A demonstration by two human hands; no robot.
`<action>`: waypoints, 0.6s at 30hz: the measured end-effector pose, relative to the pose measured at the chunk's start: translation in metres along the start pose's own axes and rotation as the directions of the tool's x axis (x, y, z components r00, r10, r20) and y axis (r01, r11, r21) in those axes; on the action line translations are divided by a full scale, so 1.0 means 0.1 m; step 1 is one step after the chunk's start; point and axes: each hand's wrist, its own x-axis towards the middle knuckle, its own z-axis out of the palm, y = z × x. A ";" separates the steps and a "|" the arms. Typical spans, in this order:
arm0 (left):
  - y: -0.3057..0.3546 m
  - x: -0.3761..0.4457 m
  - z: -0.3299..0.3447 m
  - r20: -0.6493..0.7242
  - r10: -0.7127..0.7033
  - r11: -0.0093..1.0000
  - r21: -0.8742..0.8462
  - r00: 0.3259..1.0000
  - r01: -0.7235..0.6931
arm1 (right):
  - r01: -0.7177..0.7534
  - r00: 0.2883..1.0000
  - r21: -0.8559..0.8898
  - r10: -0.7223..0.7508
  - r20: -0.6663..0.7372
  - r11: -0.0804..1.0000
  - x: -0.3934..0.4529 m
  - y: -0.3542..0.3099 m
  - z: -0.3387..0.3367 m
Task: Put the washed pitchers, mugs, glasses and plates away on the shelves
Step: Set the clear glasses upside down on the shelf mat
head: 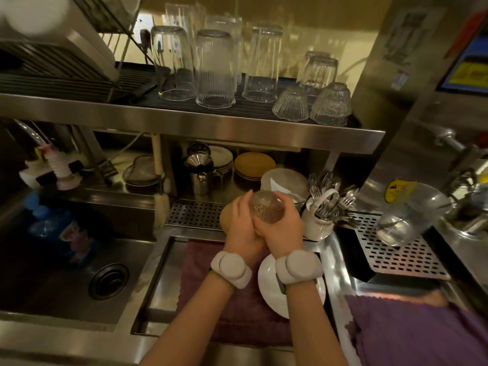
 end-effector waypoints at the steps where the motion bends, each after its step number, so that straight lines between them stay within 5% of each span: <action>1: 0.06 0.00 -0.03 -0.013 0.025 1.000 -0.004 1.000 -0.025 | 0.022 1.000 -0.017 -0.022 -0.011 1.000 -0.02 -0.07 -0.02; 12: 0.81 0.26 -0.47 -0.126 0.105 0.988 -0.098 0.986 -0.118 | 0.258 0.966 -0.043 -0.258 0.007 0.965 -0.06 -0.85 -0.35; 18: 1.20 0.66 -0.56 -0.219 0.261 0.963 -0.006 0.940 -0.268 | 0.373 0.923 -0.087 -0.380 -0.068 0.924 0.28 -1.29 -0.59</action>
